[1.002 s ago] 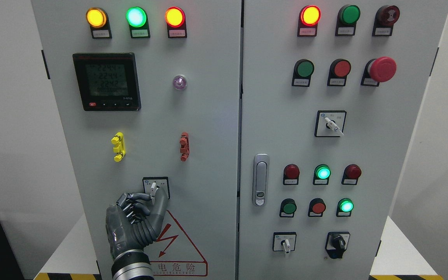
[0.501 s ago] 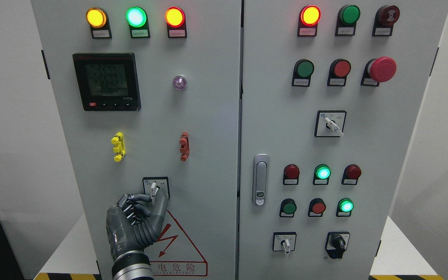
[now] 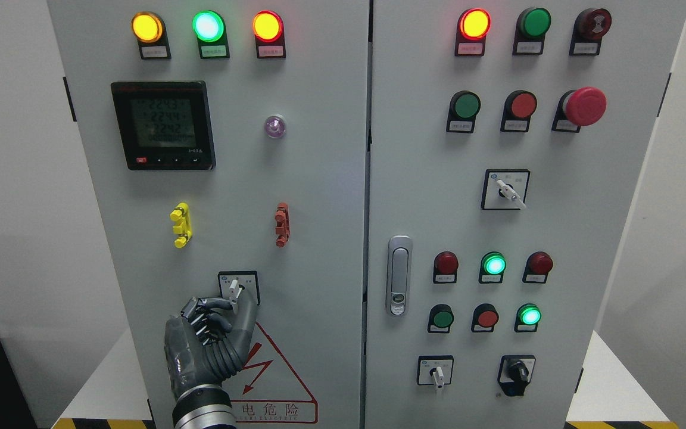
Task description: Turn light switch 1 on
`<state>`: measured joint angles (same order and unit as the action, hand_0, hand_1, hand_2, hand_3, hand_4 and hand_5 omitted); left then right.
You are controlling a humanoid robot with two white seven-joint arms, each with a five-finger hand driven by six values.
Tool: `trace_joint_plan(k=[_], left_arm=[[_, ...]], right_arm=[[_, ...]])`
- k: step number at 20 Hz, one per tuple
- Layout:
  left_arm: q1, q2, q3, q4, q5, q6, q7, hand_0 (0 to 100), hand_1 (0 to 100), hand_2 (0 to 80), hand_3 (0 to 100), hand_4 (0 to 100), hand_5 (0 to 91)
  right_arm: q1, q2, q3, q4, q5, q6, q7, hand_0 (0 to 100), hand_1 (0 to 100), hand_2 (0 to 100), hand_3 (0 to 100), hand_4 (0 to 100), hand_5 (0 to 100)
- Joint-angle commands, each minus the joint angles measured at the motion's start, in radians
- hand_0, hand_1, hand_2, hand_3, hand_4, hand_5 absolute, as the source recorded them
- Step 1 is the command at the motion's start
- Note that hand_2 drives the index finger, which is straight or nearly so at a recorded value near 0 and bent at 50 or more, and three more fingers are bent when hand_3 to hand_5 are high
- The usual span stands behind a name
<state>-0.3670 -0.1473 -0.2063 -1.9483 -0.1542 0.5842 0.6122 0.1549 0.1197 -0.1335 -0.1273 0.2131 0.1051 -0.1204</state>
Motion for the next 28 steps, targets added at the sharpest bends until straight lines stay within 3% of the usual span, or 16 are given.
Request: trace_joint_plan(k=[1, 15, 28], left_arm=[[0.000, 0.000, -0.013, 0.000, 0.001, 0.000, 0.001, 40, 66, 59.5, 93, 95, 85.6], [0.003, 0.000, -0.013, 0.000, 0.001, -0.001, 0.000, 47, 59, 60.0, 93, 95, 85.5], [0.003, 0.000, -0.013, 0.000, 0.001, -0.001, 0.000, 45, 56, 60.1, 92, 95, 85.4]], right_arm=[[0.000, 0.000, 0.000, 0.000, 0.000, -0.001, 0.001, 5, 0, 0, 0, 0, 0], [0.000, 0.000, 0.000, 0.000, 0.000, -0.001, 0.001, 5, 0, 0, 0, 0, 0], [0.000, 0.000, 0.000, 0.000, 0.000, -0.001, 0.001, 5, 0, 0, 0, 0, 0]])
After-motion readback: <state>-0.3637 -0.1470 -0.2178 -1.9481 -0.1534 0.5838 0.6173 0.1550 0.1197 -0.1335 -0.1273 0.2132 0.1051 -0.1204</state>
